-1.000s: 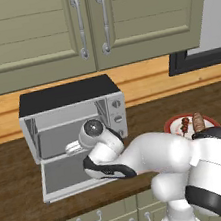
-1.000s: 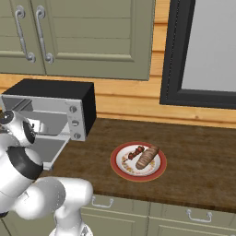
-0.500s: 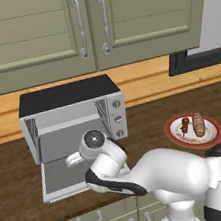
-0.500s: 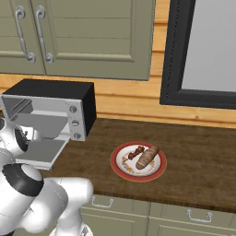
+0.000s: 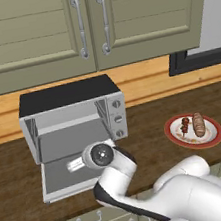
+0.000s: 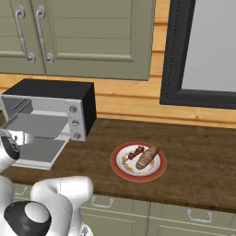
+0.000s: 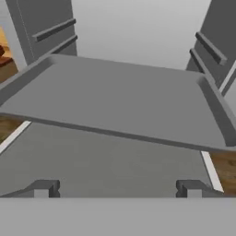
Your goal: Pick up the kebab skewer and baguette bread, and place them inside the toaster oven. Close the toaster oven door and start by setting the timer.
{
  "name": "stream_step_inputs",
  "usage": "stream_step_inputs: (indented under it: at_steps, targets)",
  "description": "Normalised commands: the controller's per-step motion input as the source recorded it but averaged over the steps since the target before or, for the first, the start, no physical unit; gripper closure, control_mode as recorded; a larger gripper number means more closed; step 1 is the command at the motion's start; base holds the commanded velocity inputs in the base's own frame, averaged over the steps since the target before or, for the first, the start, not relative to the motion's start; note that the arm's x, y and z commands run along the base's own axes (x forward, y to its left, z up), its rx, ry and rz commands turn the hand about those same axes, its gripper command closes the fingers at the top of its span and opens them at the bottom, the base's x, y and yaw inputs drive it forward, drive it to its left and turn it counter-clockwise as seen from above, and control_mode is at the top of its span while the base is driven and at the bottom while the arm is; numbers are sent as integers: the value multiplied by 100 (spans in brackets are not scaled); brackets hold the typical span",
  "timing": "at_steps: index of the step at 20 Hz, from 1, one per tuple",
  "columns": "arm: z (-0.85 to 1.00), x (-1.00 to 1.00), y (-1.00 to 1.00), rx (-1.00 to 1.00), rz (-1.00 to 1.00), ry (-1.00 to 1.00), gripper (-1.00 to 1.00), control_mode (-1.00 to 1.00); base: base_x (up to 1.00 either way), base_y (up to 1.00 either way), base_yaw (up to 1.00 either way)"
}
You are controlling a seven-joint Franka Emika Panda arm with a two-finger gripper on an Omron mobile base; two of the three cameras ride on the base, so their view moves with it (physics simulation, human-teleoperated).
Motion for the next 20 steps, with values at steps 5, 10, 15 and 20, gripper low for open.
stream_step_inputs:
  at_steps: [5,10,15,20]
  targets:
    - [51,-5,-58,2,-6,5,-100,-100,0,0,0]
    - [43,-4,-98,4,-8,16,-100,-100,0,0,0]
    - [26,-11,-97,5,-12,21,-100,-100,0,0,0]
    - [7,-17,-92,3,-13,20,-100,-100,0,0,0]
